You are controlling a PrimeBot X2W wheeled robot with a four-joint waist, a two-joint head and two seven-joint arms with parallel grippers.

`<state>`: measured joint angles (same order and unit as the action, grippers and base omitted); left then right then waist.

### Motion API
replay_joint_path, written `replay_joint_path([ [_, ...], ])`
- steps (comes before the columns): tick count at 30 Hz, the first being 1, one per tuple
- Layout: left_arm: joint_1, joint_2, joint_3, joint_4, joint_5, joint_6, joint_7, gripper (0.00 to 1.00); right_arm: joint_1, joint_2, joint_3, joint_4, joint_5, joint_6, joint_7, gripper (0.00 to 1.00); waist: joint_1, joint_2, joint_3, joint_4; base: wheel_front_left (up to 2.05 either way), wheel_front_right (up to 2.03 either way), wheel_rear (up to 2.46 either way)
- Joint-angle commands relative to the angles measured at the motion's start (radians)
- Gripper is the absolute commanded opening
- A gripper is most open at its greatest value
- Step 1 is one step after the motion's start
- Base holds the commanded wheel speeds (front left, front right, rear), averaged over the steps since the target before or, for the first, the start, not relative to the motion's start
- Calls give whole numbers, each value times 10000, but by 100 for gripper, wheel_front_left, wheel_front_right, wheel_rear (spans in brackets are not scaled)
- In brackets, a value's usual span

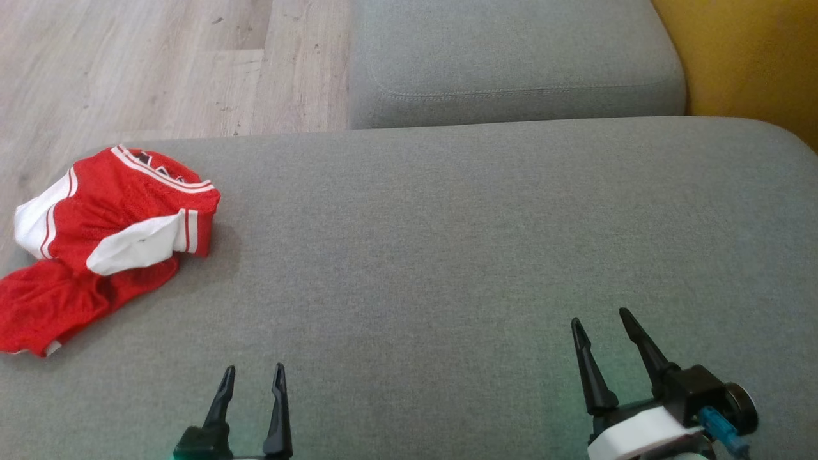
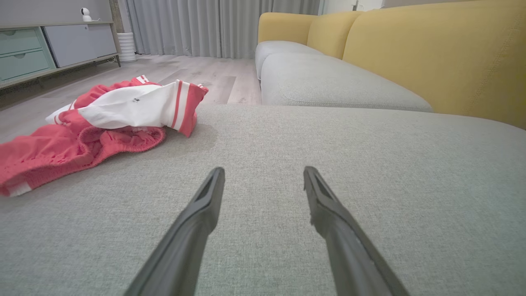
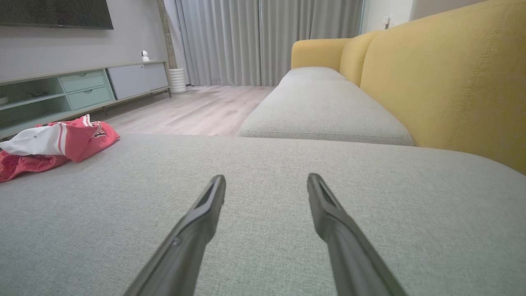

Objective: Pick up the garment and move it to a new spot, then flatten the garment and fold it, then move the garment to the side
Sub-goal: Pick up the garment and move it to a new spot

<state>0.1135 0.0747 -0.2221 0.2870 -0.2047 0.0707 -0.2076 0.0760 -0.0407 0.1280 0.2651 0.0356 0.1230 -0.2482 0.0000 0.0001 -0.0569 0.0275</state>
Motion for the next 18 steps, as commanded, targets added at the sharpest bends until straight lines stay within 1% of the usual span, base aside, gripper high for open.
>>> replay_joint_path([
  [1, -202, 79, 291, -331, -66, 41, -19, 100, -275, -95, 216, -296, 74, 77, -136, 100, 0, -1, 3, 21, 0, 0, 0],
  [4, -245, 93, 259, -323, -83, 45, -3, 100, -244, -95, 163, -321, 54, 77, -136, 100, 0, -1, 3, 168, 0, 0, 0],
  [7, -340, 111, 219, -340, -73, 61, 19, 100, -185, -95, 90, -355, 56, 77, -136, 100, 0, -1, -21, 546, 0, 0, 0],
  [11, -387, 180, 190, -376, -69, 76, 65, 100, -124, -95, 29, -386, 94, 77, -136, 100, 0, -1, -102, 1338, 0, 0, 0],
  [12, -387, 180, 190, -376, -69, 76, 65, 100, -124, -95, 29, -386, 94, 77, -136, 100, 0, -1, -102, 1338, 0, 0, 0],
  [18, -280, 402, 301, -592, -105, 182, 204, 100, -149, -95, 184, -414, 262, 77, -136, 100, 0, -1, -195, 2646, 0, 0, 0],
])
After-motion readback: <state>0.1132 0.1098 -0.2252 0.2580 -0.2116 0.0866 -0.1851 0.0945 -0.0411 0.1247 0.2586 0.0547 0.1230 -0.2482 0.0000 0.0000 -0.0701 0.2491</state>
